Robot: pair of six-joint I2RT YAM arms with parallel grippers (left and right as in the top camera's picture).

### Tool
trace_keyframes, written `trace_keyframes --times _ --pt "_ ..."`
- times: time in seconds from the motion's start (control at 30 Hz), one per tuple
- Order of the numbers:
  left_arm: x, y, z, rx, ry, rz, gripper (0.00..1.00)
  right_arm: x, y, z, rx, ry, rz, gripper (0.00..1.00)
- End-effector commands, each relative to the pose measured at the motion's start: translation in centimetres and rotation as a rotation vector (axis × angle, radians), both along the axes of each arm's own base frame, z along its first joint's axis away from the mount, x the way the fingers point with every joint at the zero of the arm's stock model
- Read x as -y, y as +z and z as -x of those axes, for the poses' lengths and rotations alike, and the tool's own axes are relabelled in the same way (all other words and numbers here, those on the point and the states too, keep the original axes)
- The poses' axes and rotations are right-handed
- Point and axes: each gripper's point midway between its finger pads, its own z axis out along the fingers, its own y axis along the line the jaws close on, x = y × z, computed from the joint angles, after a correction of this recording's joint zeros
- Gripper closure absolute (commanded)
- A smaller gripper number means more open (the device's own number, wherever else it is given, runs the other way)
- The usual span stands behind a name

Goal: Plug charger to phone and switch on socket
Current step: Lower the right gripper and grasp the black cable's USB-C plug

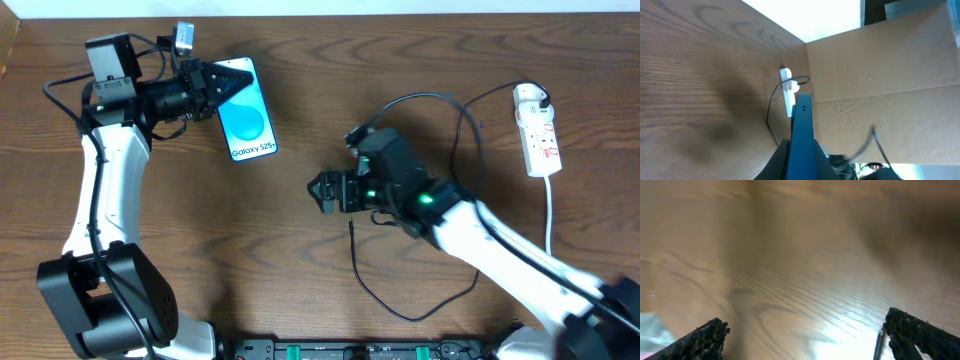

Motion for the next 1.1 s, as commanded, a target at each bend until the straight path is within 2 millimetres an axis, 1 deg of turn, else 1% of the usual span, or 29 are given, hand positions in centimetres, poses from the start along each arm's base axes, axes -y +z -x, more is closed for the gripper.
trace_keyframes --times 0.0,0.07,0.17,0.33,0.43,0.57,0.67,0.87,0.97,1.07 --pt "0.0 1.2 0.5 0.037 -0.015 0.008 0.93 -0.7 -1.8 -0.7 -0.006 0.004 0.091 0.01" --pt "0.0 1.2 0.5 0.037 -0.014 0.008 0.93 -0.7 -3.4 -0.8 -0.04 -0.004 0.169 0.01" --pt "0.0 1.2 0.5 0.036 -0.015 0.008 0.92 -0.6 -5.1 -0.9 -0.079 -0.02 0.279 0.01" --pt "0.0 1.2 0.5 0.037 -0.014 0.008 0.92 -0.3 -6.9 -0.8 -0.128 -0.076 0.418 0.01" --pt "0.0 1.2 0.5 0.037 -0.014 0.008 0.92 -0.1 -8.0 -0.1 -0.172 -0.112 0.459 0.01" --pt "0.0 1.2 0.5 0.037 -0.014 0.008 0.93 1.2 -8.9 0.9 -0.23 -0.173 0.516 0.01" --pt "0.0 1.2 0.5 0.039 -0.015 0.006 0.92 1.9 -9.1 1.6 -0.265 -0.197 0.543 0.01" --pt "0.0 1.2 0.5 0.038 -0.015 0.007 0.92 1.5 -9.4 2.5 -0.301 -0.189 0.535 0.02" --pt "0.1 1.0 0.5 0.034 -0.015 0.008 0.92 1.5 -10.0 3.2 -0.326 -0.198 0.549 0.03" --pt "0.1 0.9 0.6 0.028 -0.015 0.009 0.93 1.4 -11.2 3.9 -0.358 -0.185 0.569 0.02"
